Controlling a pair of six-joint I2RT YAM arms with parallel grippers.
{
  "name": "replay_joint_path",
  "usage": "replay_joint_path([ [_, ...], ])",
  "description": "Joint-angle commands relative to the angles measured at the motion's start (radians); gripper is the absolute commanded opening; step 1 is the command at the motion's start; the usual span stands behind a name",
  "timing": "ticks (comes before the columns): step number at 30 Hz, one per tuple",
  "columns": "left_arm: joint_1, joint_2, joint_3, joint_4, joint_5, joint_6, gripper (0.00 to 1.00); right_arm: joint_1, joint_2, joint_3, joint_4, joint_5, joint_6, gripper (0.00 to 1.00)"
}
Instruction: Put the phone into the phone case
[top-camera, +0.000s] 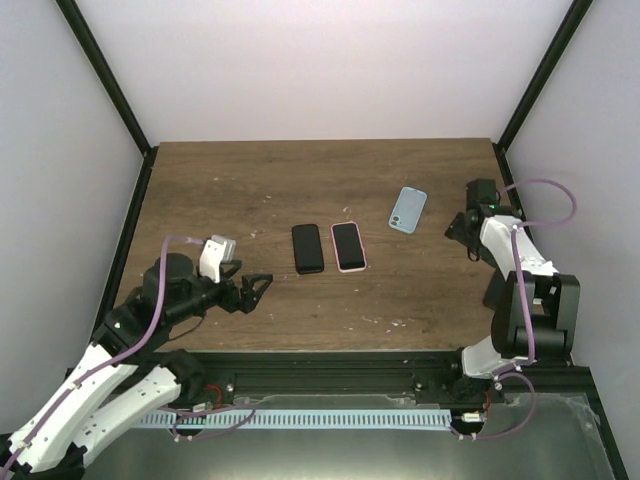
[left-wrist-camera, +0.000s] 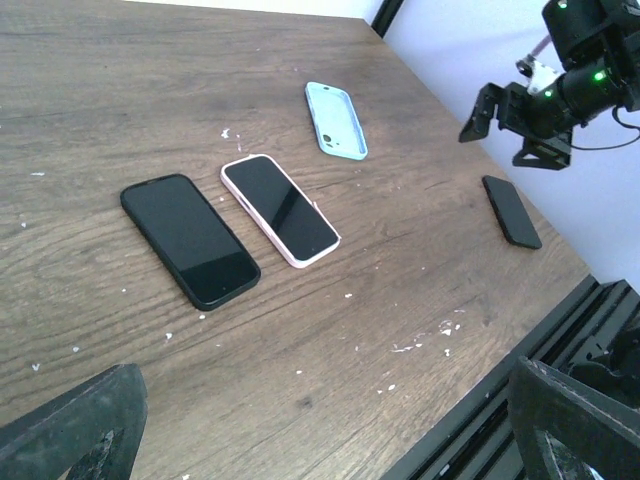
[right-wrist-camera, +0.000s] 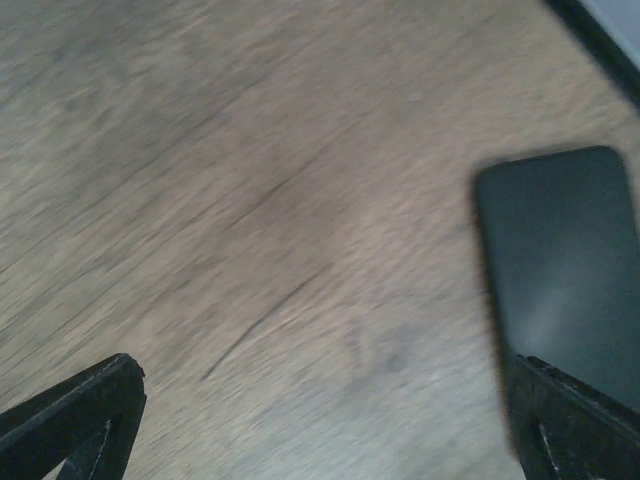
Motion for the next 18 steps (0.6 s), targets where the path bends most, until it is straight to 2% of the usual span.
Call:
replay_joint_path([
  [1, 0.004, -0.006, -0.004, -0.002, -0.032, 0.011, 1.00, -0.062, -0.018, -0.009, -0.033, 0.115, -0.014, 1.00],
  [6, 0.006, -0.012, -0.008, 0.002, -0.019, 0.011, 1.00, -0.172, -0.001, -0.064, 0.009, 0.109, -0.029, 1.00],
  [10, 0.004, -0.002, -0.012, 0.013, -0.003, 0.017, 1.00, -0.255, -0.004, -0.120, 0.067, 0.036, -0.058, 1.00],
  [18, 0.007, 0.041, -0.005, 0.015, 0.028, 0.022, 1.00, -0.355, 0.053, -0.205, 0.132, -0.022, -0.091, 1.00],
])
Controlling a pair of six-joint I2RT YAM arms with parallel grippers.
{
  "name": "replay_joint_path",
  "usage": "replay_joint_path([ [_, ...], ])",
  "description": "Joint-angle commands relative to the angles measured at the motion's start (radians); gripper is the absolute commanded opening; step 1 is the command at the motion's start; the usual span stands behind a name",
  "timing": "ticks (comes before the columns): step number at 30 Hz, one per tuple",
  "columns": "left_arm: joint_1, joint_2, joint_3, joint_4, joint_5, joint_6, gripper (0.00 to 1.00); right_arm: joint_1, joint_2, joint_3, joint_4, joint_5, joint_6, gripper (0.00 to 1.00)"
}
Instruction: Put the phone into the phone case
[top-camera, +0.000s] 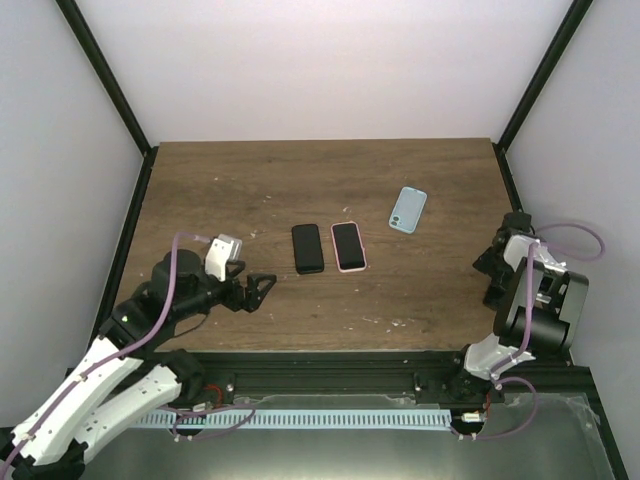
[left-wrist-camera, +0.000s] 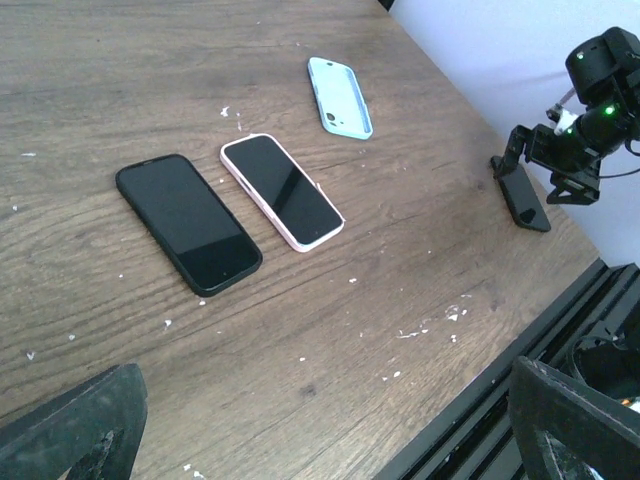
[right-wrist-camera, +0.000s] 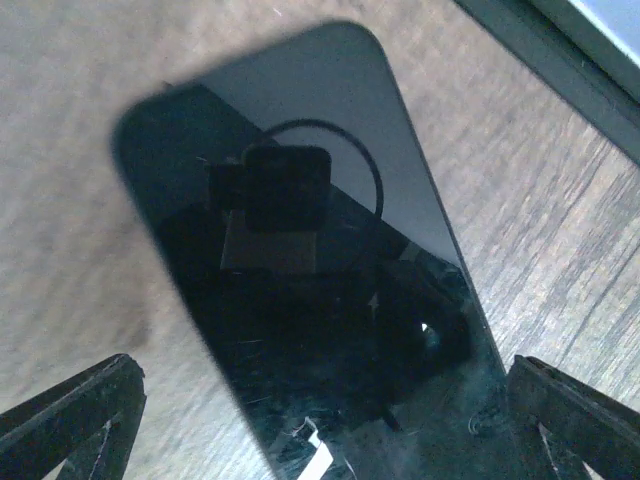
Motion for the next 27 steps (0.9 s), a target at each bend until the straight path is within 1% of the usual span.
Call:
replay_joint_path([
  [1, 0.006, 0.002, -0.003, 0.015, 0.021, 0.015, 1.00, -0.063, 0.012, -0.032, 0.056, -0.045, -0.028, 1.00],
  [5, 0.006, -0.009, -0.006, 0.018, 0.021, 0.015, 1.00, -0.095, 0.007, -0.044, 0.075, -0.060, -0.028, 1.00],
  [9, 0.008, -0.011, -0.009, 0.023, 0.027, 0.015, 1.00, -0.137, 0.037, -0.054, 0.104, -0.114, -0.038, 1.00],
  [15, 0.008, -0.007, -0.008, 0.023, 0.036, 0.018, 1.00, -0.147, 0.066, -0.052, 0.122, -0.155, -0.055, 1.00],
  [19, 0.008, -0.012, -0.011, 0.026, 0.035, 0.018, 1.00, -0.148, 0.049, -0.060, 0.138, -0.203, -0.074, 0.99],
  [22, 0.008, -0.014, -0.011, 0.024, 0.033, 0.017, 1.00, -0.147, 0.029, -0.076, 0.163, -0.270, -0.096, 0.95],
  [27, 0.010, -0.011, -0.015, 0.027, 0.030, 0.013, 1.00, -0.139, 0.047, -0.079, 0.177, -0.297, -0.114, 0.87],
])
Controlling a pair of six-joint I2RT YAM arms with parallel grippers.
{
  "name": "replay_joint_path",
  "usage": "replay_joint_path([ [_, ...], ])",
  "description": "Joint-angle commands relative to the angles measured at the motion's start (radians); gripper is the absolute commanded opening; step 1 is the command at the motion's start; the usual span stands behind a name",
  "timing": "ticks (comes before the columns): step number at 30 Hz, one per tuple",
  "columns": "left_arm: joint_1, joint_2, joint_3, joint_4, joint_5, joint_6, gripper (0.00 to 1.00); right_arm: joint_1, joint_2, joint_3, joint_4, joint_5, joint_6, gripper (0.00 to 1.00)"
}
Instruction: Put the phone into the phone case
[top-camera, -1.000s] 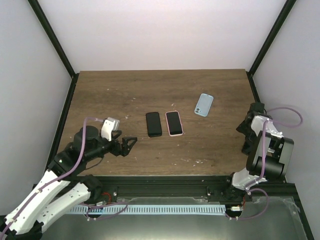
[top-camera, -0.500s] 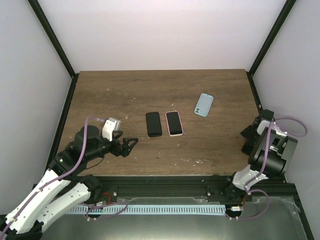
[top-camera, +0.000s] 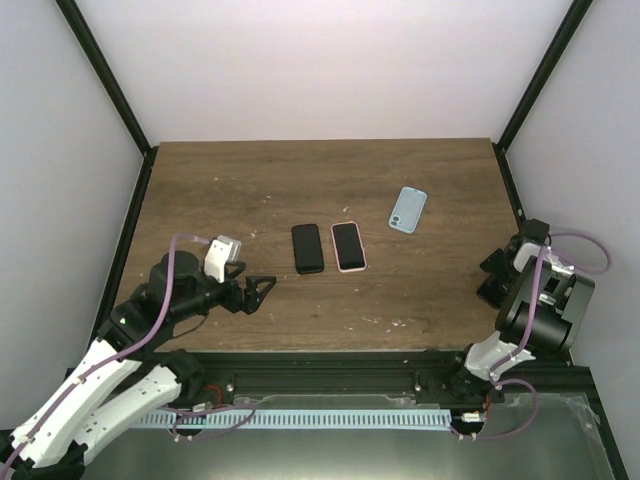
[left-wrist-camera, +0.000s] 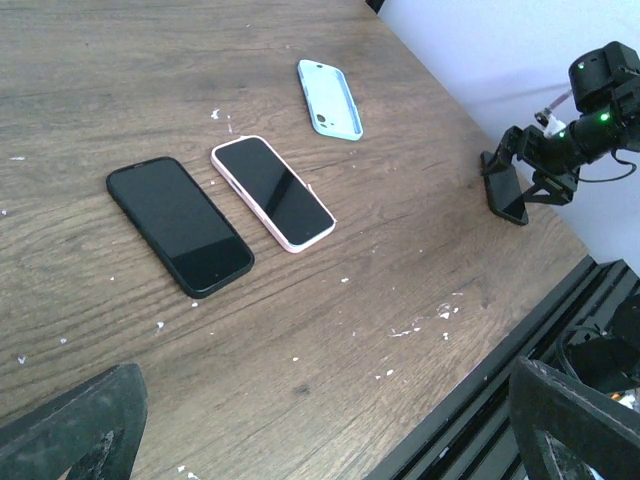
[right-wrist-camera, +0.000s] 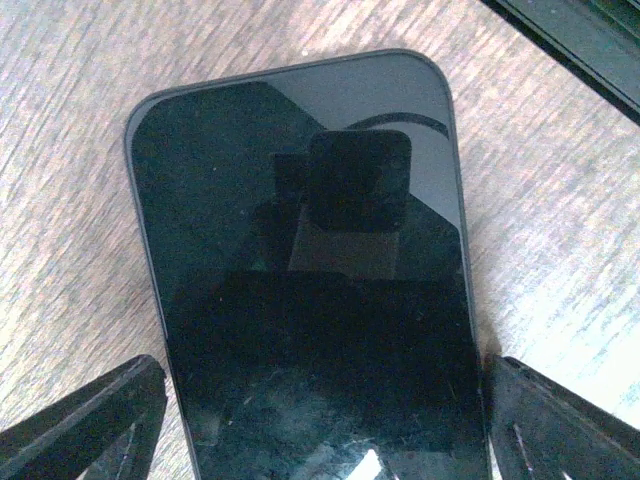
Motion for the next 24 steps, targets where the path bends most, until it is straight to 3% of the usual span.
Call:
replay_joint_path([
  [1, 0.006, -0.002, -0.012, 0.027, 0.007, 0.005, 1.00, 0.004, 0.032, -0.009, 0.025, -0.089, -0.022, 0.87],
  [24, 0.022, -0.022, -0.013, 0.016, -0.029, 0.002, 1.00, 0.231, 0.199, 0.117, 0.009, -0.029, -0.027, 0.66],
])
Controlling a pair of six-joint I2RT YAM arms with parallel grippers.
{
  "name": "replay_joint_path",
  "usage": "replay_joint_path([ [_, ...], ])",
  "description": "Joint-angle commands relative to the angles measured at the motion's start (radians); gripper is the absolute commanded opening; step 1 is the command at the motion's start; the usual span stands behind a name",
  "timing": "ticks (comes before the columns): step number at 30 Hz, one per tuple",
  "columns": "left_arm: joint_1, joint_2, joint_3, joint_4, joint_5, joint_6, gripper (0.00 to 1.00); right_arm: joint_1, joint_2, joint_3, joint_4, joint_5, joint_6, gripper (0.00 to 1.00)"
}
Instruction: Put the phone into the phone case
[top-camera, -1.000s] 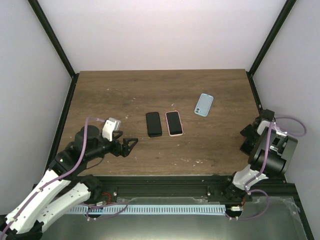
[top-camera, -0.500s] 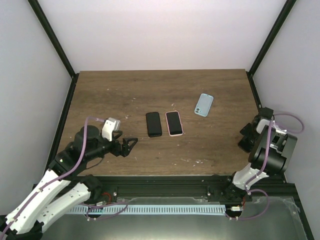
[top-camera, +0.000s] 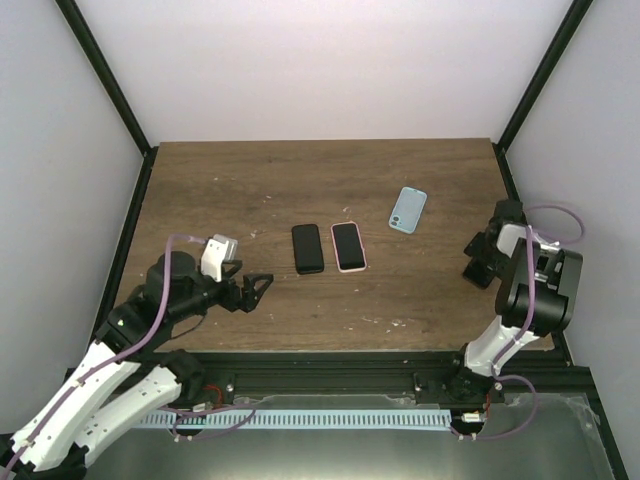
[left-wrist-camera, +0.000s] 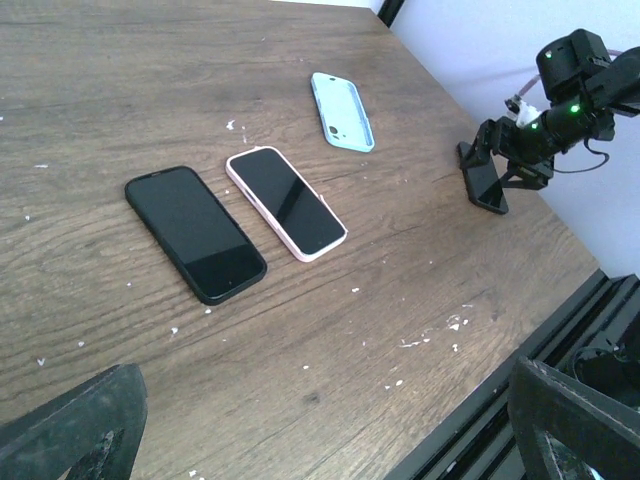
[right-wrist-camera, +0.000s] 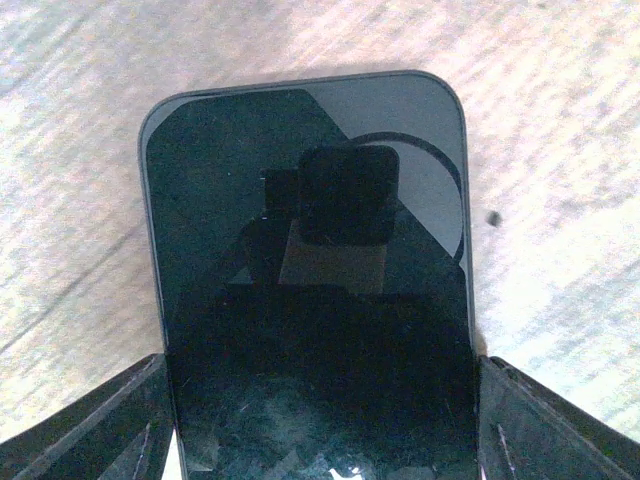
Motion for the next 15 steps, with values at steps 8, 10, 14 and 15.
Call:
replay_joint_path([
  [8, 0.018, 0.000, -0.011, 0.014, -0.008, 0.001, 1.00, 0.187, 0.075, 0.031, -0.009, -0.089, -0.008, 0.65],
  [10, 0.025, 0.000, -0.013, 0.016, -0.006, 0.001, 1.00, 0.204, 0.086, 0.044, -0.009, -0.090, -0.003, 0.64],
  [14, 0.027, 0.008, -0.014, 0.010, -0.010, -0.004, 1.00, 0.217, 0.095, 0.054, -0.005, -0.084, -0.003, 0.63],
  [15, 0.028, 0.009, -0.013, 0.010, -0.009, -0.005, 0.99, 0.217, 0.093, 0.056, -0.004, -0.080, -0.004, 0.63],
])
